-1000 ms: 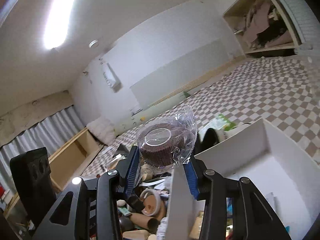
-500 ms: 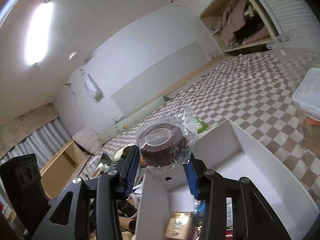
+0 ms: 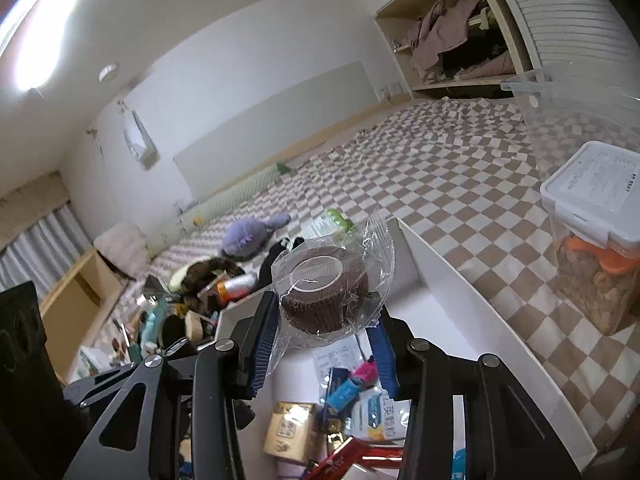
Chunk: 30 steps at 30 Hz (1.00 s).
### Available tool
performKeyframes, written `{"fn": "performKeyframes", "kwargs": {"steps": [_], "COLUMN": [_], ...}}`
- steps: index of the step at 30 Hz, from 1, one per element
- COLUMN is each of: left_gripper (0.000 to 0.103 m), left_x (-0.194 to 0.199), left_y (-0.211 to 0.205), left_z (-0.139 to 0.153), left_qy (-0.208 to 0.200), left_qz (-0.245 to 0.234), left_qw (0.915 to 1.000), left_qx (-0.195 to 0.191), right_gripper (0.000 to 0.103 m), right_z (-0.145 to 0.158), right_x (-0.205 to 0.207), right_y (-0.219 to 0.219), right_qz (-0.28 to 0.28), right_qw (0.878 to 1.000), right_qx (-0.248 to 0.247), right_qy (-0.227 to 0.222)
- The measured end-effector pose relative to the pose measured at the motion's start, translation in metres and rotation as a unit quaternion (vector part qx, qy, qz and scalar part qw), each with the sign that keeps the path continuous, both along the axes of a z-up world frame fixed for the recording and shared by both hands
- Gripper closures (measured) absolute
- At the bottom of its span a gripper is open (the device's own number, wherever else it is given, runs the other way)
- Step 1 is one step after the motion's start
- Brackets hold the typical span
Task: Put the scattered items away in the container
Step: 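Open the right tool to drop the wrapped roll while the left tool releases the pen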
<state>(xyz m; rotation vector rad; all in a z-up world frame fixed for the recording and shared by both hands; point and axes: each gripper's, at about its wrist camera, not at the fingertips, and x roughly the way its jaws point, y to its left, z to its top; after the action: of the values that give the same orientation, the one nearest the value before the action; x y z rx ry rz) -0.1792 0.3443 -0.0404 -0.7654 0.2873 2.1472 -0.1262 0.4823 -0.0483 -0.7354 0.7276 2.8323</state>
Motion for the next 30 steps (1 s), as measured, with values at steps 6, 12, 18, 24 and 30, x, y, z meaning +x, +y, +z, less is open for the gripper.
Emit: {"fn": "performKeyframes", "kwargs": {"steps": [6,12,18,24,30], "left_gripper": [0.092,0.092,0.092,0.092,0.092], "left_x": [-0.002,-0.003,-0.007,-0.017,-0.026], "left_y": [0.008,0.012,0.011,0.009,0.009], "left_z": [-0.01,-0.021,-0.028,-0.028,-0.027], "left_qy": [-0.013,-0.023,-0.029,-0.028,-0.025], "left_qz": [-0.001,0.003,0.009,0.022,0.035], "left_qw": [0.9998,0.9994,0.9989,0.9986,0.998], "left_qx": [-0.013,-0.028,-0.035,-0.039,-0.046], "right_gripper": [0.059,0.059,0.036,0.026,0.026], "right_z": [-0.001,-0.008,-0.016,-0.014,-0.016], "right_x": [0.0,-0.005,-0.009,-0.002,-0.002], "right_y": [0.0,0.003,0.006,0.014,0.016], "right_qz": [0.009,-0.004,-0.025,-0.035,-0.039], "right_qw": [1.0,0.997,0.994,0.996,0.996], "right_qx": [0.014,0.041,0.048,0.025,0.025], "right_qy": [-0.013,-0.059,-0.091,-0.079,-0.083]}}
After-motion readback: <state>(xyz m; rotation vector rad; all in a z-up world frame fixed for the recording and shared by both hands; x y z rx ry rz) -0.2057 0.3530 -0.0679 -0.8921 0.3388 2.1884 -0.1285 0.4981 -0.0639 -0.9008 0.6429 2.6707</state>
